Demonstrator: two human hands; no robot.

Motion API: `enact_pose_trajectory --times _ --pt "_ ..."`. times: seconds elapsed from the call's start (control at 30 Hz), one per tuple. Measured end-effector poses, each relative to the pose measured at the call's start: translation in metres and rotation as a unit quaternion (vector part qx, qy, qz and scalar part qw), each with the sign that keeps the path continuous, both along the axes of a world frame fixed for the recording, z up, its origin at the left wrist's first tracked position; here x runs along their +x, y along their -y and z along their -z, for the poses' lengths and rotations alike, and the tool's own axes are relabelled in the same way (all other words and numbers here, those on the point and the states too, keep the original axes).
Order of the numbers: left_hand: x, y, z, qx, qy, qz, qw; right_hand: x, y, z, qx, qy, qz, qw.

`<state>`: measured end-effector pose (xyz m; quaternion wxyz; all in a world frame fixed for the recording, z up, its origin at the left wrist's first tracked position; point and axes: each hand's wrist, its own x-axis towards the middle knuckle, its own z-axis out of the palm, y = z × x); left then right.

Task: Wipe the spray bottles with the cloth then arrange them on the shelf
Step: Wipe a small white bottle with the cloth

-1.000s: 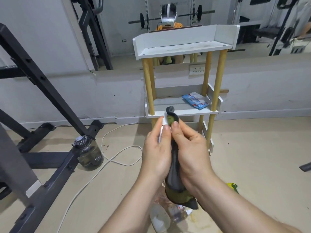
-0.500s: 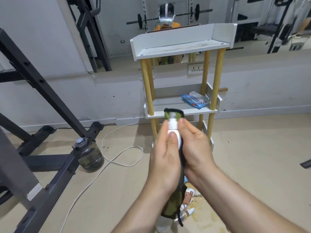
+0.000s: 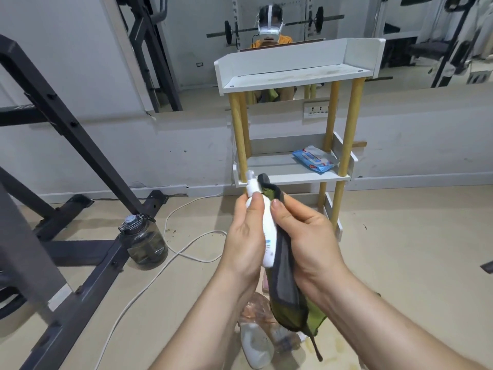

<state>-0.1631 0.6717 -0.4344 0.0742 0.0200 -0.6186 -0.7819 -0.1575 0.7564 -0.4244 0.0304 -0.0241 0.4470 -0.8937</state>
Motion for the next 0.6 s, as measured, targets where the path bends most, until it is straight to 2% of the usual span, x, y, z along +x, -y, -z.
enact_pose_trajectory --times 0.07,0.13,0.2,0.27,0.33,0.37,0.5,0.6 --pt "0.000 -0.001 -0.003 0.028 0.014 -0.019 0.999 0.002 0.003 0.009 0.126 -0.068 0.038 0.989" --pt "-0.005 0.004 -0.005 0.068 0.037 -0.061 0.995 0.008 0.009 0.020 0.259 -0.147 0.052 0.953" --pt "-0.010 0.010 -0.007 0.115 0.049 -0.089 0.988 0.012 0.015 0.029 0.319 -0.182 0.059 0.928" --pt "-0.008 0.013 -0.008 0.175 0.030 -0.082 0.981 0.009 0.016 0.032 0.304 -0.158 0.070 0.937" --pt "-0.003 0.010 -0.008 0.212 0.011 -0.046 0.976 -0.001 0.012 0.029 0.264 -0.087 0.061 0.959" --pt "-0.001 0.009 -0.009 0.206 0.002 -0.032 0.978 -0.006 0.010 0.026 0.251 -0.055 0.042 0.966" --pt "-0.007 0.020 -0.013 0.046 -0.048 -0.061 0.996 -0.001 0.014 0.023 0.267 -0.020 -0.072 0.961" --pt "-0.007 0.038 -0.025 0.064 -0.036 -0.022 0.997 0.003 0.013 0.017 0.211 0.001 -0.105 0.972"
